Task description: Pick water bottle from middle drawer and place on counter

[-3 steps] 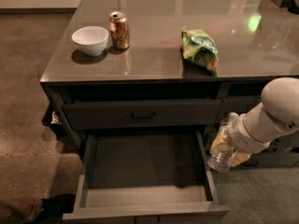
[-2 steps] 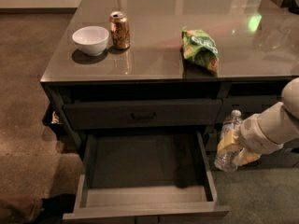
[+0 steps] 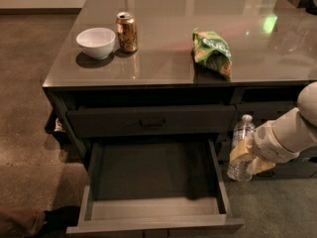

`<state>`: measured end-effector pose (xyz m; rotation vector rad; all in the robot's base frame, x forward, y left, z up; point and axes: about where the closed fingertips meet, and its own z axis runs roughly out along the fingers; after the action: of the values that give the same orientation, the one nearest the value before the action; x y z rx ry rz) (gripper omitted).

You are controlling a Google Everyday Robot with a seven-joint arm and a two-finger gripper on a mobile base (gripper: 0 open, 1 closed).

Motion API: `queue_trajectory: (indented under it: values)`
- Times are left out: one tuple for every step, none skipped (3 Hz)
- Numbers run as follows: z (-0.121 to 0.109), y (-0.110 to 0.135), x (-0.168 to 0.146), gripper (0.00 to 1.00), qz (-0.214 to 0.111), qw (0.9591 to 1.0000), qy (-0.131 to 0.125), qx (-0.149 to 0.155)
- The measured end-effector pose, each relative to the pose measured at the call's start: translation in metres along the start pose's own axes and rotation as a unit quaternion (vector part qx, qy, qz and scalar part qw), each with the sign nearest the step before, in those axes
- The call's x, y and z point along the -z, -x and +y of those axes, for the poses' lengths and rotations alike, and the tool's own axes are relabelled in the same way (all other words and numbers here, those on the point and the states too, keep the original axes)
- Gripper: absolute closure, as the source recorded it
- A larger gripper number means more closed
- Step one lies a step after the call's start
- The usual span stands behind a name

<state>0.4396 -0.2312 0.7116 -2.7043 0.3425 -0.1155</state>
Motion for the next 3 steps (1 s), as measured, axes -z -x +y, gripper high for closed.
queue_trajectory:
  values:
    - [-0.004, 0.008, 0.011, 1.00, 0.006, 0.9996, -0.017, 0.021]
    - [-0.019, 0.032, 0.043, 1.00, 0.025, 0.9959, -0.052, 0.070]
    - [-0.049, 0.053, 0.074, 1.00, 0.044, 0.9880, -0.069, 0.131]
